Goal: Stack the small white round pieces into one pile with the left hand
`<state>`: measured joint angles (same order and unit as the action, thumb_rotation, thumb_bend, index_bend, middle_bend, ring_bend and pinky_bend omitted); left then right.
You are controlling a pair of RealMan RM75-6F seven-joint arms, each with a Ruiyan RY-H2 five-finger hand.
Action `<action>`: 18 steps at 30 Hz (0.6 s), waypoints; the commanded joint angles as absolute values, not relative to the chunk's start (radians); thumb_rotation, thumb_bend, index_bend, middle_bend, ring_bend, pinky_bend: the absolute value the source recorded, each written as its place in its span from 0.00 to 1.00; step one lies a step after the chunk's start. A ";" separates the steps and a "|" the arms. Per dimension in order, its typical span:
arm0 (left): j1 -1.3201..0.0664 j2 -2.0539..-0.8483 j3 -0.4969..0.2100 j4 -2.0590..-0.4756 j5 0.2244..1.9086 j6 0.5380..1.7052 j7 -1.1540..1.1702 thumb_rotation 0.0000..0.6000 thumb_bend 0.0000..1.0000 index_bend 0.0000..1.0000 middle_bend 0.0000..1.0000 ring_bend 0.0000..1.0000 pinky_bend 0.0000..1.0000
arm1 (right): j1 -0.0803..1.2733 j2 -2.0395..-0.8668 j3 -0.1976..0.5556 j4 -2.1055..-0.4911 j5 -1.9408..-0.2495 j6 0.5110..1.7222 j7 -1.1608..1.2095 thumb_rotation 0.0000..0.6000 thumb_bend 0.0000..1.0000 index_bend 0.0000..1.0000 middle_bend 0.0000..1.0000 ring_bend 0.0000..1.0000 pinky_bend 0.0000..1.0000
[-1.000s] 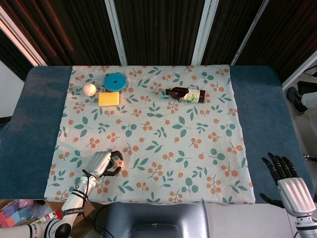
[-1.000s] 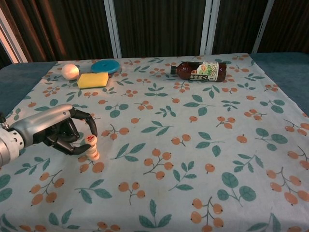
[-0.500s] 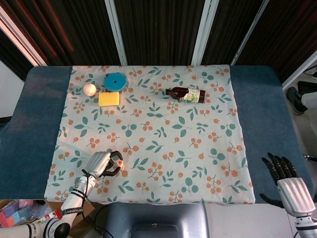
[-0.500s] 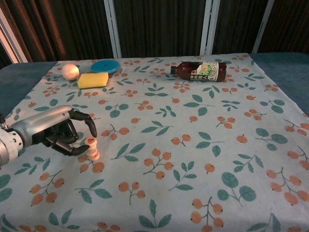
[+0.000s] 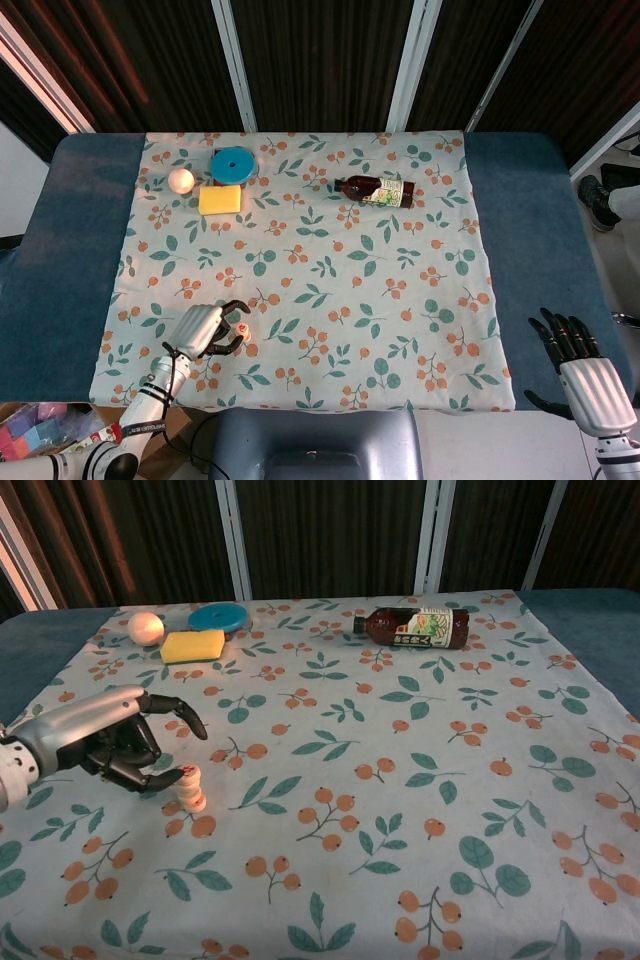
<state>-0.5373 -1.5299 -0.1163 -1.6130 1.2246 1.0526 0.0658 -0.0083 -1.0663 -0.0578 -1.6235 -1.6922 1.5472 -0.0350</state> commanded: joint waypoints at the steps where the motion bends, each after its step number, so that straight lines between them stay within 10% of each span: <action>1: -0.524 -1.512 -0.116 -1.634 1.254 1.079 0.042 1.00 0.37 0.31 0.97 0.97 1.00 | -0.009 -1.065 -0.058 -1.623 -1.693 1.548 -0.034 1.00 0.07 0.00 0.00 0.00 0.00; 3: -0.503 -1.491 -0.114 -1.656 1.300 1.128 0.012 1.00 0.38 0.26 0.77 0.75 0.83 | -0.010 -1.064 -0.058 -1.623 -1.692 1.551 -0.031 1.00 0.07 0.00 0.00 0.00 0.00; 5: -0.459 -1.426 -0.061 -1.684 1.416 1.193 -0.069 1.00 0.38 0.18 0.35 0.29 0.41 | -0.012 -1.063 -0.057 -1.622 -1.691 1.556 -0.028 1.00 0.07 0.00 0.00 0.00 0.00; 7: -0.370 -1.304 0.042 -1.669 1.570 1.327 -0.145 1.00 0.38 0.14 0.20 0.11 0.21 | -0.015 -1.061 -0.060 -1.622 -1.690 1.554 -0.036 1.00 0.07 0.00 0.00 0.00 0.00; 18: -0.224 -1.193 0.157 -1.545 1.719 1.517 -0.171 1.00 0.38 0.04 0.01 0.00 0.00 | -0.008 -1.079 -0.064 -1.635 -1.691 1.527 -0.094 1.00 0.07 0.00 0.00 0.00 0.00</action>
<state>-0.2239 -1.2158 0.1481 -1.5570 1.7087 1.5192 -0.1655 -0.0090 -1.0777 -0.0633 -1.6339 -1.6911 1.5287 -0.0927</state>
